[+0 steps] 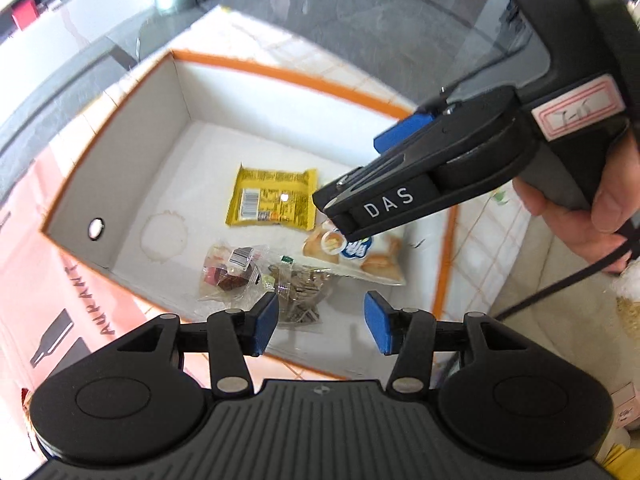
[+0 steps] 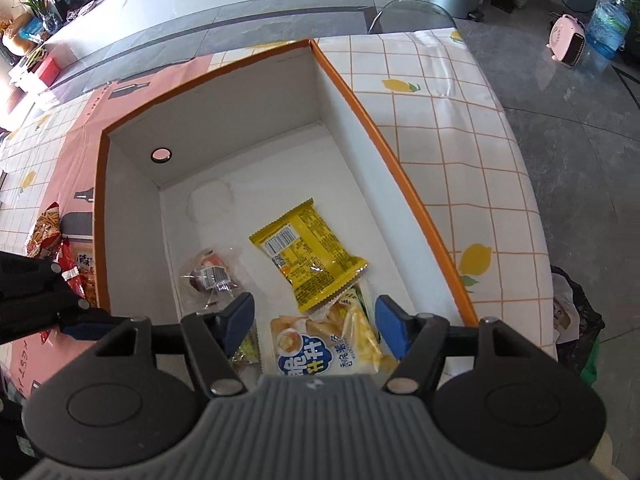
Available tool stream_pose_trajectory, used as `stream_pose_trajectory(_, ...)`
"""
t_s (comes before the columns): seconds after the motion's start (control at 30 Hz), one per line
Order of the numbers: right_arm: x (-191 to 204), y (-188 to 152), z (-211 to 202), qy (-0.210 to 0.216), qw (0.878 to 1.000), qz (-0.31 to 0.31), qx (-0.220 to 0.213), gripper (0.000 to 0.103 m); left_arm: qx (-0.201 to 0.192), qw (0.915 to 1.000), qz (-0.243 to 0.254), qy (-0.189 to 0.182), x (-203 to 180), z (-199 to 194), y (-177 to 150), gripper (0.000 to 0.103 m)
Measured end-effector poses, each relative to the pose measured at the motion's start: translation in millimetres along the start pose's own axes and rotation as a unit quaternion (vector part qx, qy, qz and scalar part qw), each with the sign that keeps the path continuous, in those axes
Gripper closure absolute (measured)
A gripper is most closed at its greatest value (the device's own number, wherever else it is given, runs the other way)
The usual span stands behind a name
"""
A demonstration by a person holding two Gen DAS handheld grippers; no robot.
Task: Organize snacks
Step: 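Move both tools back over the remaining snacks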
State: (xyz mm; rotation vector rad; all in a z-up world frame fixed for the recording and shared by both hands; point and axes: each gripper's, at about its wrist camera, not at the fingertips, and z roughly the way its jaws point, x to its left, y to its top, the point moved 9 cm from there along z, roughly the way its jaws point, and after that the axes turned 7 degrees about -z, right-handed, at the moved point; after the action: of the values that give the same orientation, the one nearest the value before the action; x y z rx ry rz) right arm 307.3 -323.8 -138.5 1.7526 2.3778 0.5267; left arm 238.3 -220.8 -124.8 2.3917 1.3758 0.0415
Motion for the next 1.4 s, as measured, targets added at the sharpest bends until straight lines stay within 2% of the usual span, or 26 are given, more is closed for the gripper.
stream_pose_trajectory(0.1,7,-4,-27,-0.005,1.0,0.011,-0.028,0.038,-0.037,0.9991,-0.02,0.005,2,-26,-12,0.045)
stream_pose_trajectory(0.2,22,-10,-53,-0.004,0.998,0.02,-0.065,0.038,-0.077,0.996,-0.036,0.025,7,-56,-24,0.045)
stream_pose_trajectory(0.4,73,-32,-90,0.011,0.991,0.017,-0.134,0.038,-0.135,0.9845,-0.101,0.05,38,-103,-64,0.044)
stream_pose_trajectory(0.5,100,-44,-100,0.018,0.986,0.015,-0.165,0.038,-0.163,0.9747,-0.142,0.059,59,-126,-87,0.044)
stream_pose_trajectory(0.63,138,-60,-107,0.042,0.979,0.027,-0.196,0.038,-0.196,0.9571,-0.199,0.078,89,-153,-115,0.044)
stream_pose_trajectory(0.73,164,-69,-110,0.054,0.975,0.036,-0.214,0.038,-0.217,0.9451,-0.227,0.092,106,-165,-134,0.044)
stream_pose_trajectory(0.87,196,-82,-109,0.059,0.968,0.048,-0.238,0.038,-0.23,0.9332,-0.258,0.097,127,-175,-162,0.044)
stream_pose_trajectory(0.97,214,-90,-101,0.062,0.966,0.063,-0.245,0.038,-0.226,0.9267,-0.289,0.084,142,-176,-182,0.044)
stream_pose_trajectory(1.13,234,-97,-79,0.044,0.967,0.08,-0.238,0.038,-0.227,0.9157,-0.316,0.101,166,-179,-207,0.044)
stream_pose_trajectory(1.4,265,-96,-34,0.051,0.977,0.074,-0.191,0.037,-0.217,0.9118,-0.333,0.104,197,-168,-226,0.044)
